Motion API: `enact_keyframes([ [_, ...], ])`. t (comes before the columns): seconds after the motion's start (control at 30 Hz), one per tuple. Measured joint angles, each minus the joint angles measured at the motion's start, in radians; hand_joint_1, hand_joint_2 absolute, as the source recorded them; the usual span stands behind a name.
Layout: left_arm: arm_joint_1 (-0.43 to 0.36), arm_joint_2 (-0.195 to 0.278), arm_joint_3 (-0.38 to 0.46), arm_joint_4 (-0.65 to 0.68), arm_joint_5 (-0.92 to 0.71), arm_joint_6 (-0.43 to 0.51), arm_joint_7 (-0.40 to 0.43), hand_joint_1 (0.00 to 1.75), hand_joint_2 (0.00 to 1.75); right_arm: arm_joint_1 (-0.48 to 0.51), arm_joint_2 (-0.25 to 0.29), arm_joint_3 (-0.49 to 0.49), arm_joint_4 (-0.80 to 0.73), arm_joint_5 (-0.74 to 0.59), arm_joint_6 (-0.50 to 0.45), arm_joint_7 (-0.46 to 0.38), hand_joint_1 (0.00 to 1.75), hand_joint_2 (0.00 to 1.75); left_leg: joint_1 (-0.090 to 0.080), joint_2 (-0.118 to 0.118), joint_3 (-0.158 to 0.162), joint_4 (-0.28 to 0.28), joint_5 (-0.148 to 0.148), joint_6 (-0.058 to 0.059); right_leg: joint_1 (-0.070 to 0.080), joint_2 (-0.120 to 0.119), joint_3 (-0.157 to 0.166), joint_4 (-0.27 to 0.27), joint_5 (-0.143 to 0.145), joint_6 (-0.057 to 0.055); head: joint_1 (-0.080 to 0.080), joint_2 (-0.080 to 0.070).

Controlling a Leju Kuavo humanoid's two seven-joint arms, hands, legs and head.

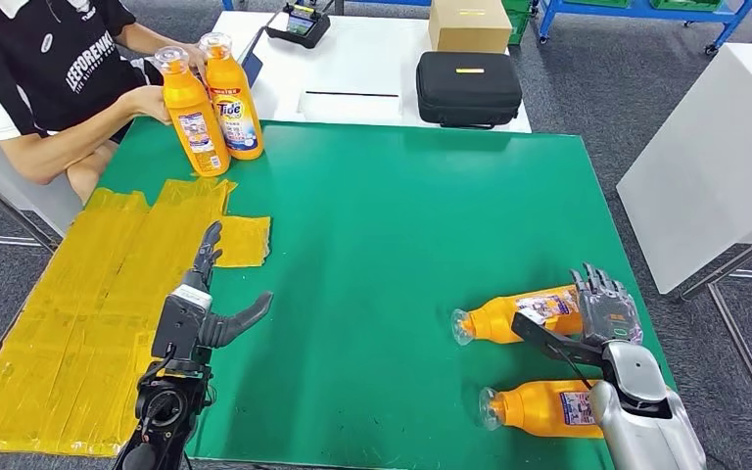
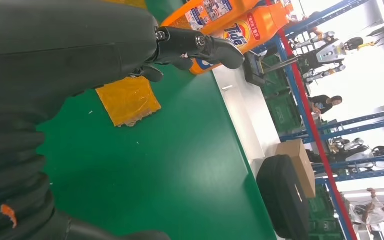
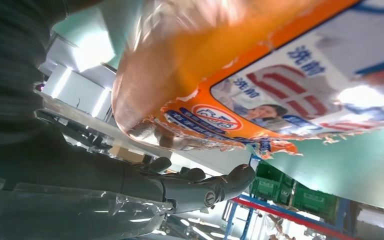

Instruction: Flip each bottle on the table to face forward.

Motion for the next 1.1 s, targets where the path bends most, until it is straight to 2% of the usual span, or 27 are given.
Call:
enact_keyframes([
  [0.33,-0.001,-0.001,0.000,0.005,0.000,0.000,0.000,0.00,1.75,-0.016,0.000,0.000,0.029,0.000,0.000,0.000,0.00,1.75,0.000,0.000,0.005,0.000,0.000,0.000,0.000,0.000,0.005,0.000,0.000,0.000,0.000,0.000],
  [0.37,-0.001,-0.001,0.000,0.005,0.000,0.000,0.000,0.00,1.75,-0.017,0.000,0.000,0.030,0.000,0.000,0.000,0.07,1.75,0.000,0.000,0.006,0.000,0.000,0.000,0.000,0.000,0.006,0.000,0.000,0.000,0.000,0.000],
  [0.4,-0.001,-0.001,0.000,0.005,0.000,0.000,0.000,0.00,1.75,-0.017,0.000,0.000,0.032,0.000,0.000,0.000,0.41,1.75,0.000,0.000,0.006,0.000,0.000,0.000,0.000,0.000,0.006,0.000,0.000,0.000,0.000,0.000],
  [0.47,-0.001,-0.001,0.000,0.006,0.000,0.000,0.000,0.00,1.75,-0.019,0.000,0.000,0.037,-0.001,0.000,0.000,1.27,1.75,0.000,0.000,0.007,0.000,0.000,0.000,0.000,0.000,0.007,0.000,0.000,0.000,0.000,0.000],
  [0.5,-0.001,-0.002,0.000,0.006,0.000,0.000,0.000,0.00,1.75,-0.021,0.000,0.000,0.042,-0.001,0.000,0.000,1.64,1.75,0.000,0.000,0.007,0.000,0.000,0.000,0.000,0.000,0.007,0.000,0.000,0.000,0.000,0.000],
  [0.53,-0.002,-0.002,0.000,0.007,0.001,0.000,0.001,0.00,1.75,-0.022,0.000,0.000,0.050,-0.001,0.000,0.000,1.74,1.75,0.000,0.000,0.007,0.000,0.000,0.000,0.000,0.000,0.007,0.000,0.000,0.000,0.000,0.000],
  [0.8,-0.021,-0.007,0.001,0.017,0.004,-0.002,0.003,0.00,1.75,-0.065,-0.010,0.000,0.124,-0.032,0.014,-0.006,1.75,1.75,0.000,0.000,0.008,0.000,0.001,0.001,0.000,0.000,0.008,0.000,0.000,0.000,0.000,0.000],
  [0.97,-0.037,-0.009,0.001,0.027,0.013,-0.004,0.002,0.00,1.75,-0.069,-0.021,0.000,0.134,-0.090,0.101,-0.006,1.75,1.75,0.000,0.000,0.010,0.000,0.000,0.002,0.000,0.000,0.006,-0.001,-0.001,0.001,0.000,0.000],
  [1.1,-0.047,-0.009,0.001,0.037,0.021,-0.002,-0.002,0.00,1.75,-0.063,-0.025,0.000,0.131,-0.113,0.116,-0.006,1.75,1.75,0.000,-0.001,0.015,0.000,-0.004,0.003,0.000,0.000,0.006,-0.002,-0.004,0.003,0.000,0.000],
])
